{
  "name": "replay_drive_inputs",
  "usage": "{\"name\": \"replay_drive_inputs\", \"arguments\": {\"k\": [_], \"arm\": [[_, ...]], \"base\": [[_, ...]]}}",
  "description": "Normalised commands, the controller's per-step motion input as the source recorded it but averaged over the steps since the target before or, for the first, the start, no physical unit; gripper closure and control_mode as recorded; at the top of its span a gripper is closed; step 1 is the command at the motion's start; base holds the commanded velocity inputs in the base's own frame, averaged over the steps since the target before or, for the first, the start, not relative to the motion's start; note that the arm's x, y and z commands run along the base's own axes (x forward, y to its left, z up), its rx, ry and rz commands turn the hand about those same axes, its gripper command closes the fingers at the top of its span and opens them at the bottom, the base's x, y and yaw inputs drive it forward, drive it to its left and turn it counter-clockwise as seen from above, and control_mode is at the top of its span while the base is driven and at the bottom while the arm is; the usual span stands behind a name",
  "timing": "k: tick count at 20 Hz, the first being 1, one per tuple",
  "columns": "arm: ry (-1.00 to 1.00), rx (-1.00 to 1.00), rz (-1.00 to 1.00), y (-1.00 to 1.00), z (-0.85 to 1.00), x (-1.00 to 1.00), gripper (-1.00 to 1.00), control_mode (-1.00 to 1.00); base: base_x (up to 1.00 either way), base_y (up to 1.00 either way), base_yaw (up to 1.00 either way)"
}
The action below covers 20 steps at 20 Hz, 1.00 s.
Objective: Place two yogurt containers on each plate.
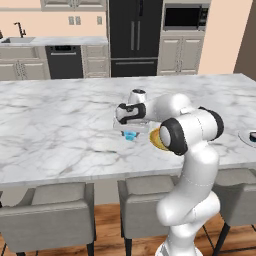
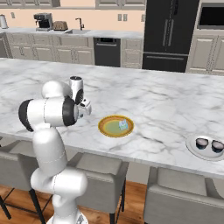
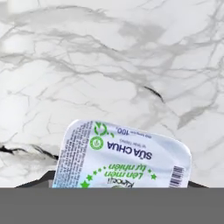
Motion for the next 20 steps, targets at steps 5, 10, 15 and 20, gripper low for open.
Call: {"name": "replay_drive_inputs", "arguments": {"k": [5, 10, 15, 20], "arm": [[0.14, -0.10, -0.02, -0.91, 0.00, 0.54, 1.00, -1.00], [0.07, 0.14, -0.03, -1.00, -0.16, 0.49, 1.00, -1.00], [0.10, 0.03, -0.08, -0.73, -0.11, 0.27, 1.00, -1.00], [0.36, -0.18, -0.03, 0.12, -0.04, -0.04, 1.00, -1.00]], "base": [[0.00, 0.00, 0.00], [0.00, 0.00, 0.00], [0.00, 0.00, 0.00], [0.00, 0.00, 0.00]]}}
